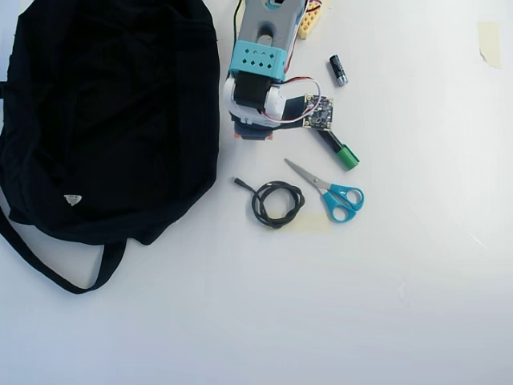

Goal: Put the bike light into the black bag

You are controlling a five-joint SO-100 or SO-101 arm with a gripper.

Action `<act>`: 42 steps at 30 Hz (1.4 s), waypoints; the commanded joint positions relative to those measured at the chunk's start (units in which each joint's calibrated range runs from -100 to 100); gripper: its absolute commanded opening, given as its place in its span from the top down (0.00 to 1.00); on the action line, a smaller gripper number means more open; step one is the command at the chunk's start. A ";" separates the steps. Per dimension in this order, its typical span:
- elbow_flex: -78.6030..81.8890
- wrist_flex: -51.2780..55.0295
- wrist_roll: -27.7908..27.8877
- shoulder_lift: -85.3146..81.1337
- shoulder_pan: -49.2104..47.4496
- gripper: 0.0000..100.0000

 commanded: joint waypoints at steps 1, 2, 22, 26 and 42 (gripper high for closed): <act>-6.15 3.67 -1.76 -0.96 0.47 0.98; -7.14 4.36 -2.60 -0.96 0.47 0.98; -16.40 5.91 -18.43 -5.52 -2.90 0.98; -16.58 5.65 -23.94 -8.18 -3.87 0.98; -18.55 5.22 -41.71 -14.07 -4.02 0.98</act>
